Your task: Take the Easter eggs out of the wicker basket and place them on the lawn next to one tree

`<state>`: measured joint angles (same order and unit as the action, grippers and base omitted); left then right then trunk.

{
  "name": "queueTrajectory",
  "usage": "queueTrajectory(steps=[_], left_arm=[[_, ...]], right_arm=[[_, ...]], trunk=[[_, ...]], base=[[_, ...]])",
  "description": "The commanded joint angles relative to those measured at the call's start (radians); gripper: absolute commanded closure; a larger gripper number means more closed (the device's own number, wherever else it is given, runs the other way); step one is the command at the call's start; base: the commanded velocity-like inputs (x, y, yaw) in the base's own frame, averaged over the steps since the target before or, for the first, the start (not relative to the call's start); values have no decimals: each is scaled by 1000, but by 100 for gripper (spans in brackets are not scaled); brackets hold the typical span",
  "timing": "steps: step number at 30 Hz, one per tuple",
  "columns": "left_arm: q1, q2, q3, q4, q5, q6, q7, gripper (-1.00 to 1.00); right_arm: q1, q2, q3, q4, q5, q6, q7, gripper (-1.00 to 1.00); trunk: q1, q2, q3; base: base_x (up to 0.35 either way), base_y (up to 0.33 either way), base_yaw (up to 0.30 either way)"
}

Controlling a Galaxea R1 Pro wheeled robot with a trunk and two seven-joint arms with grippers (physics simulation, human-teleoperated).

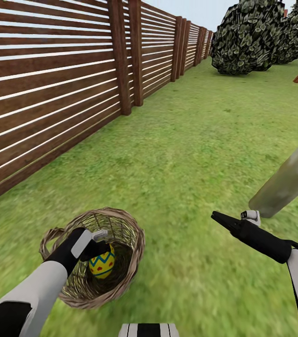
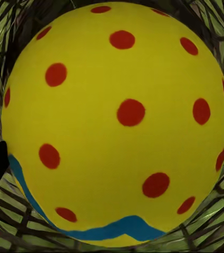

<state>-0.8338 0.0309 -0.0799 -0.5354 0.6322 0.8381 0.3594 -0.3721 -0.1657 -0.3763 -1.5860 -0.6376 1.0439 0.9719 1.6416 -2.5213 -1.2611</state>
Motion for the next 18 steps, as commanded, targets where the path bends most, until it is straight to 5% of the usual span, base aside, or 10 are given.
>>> queueTrajectory(steps=[1,18], left_arm=[[0,1,-8,-1,10,10,12,100],[0,0,-9,-2,9,19,16,100]], right_arm=[[-1,0,-1,0,4,3,5,-100],[-1,0,-1,1,5,3,5,-100]], trunk=[[-1,0,3],[-8,4,69]], base=[[0,0,0],[0,0,0]])
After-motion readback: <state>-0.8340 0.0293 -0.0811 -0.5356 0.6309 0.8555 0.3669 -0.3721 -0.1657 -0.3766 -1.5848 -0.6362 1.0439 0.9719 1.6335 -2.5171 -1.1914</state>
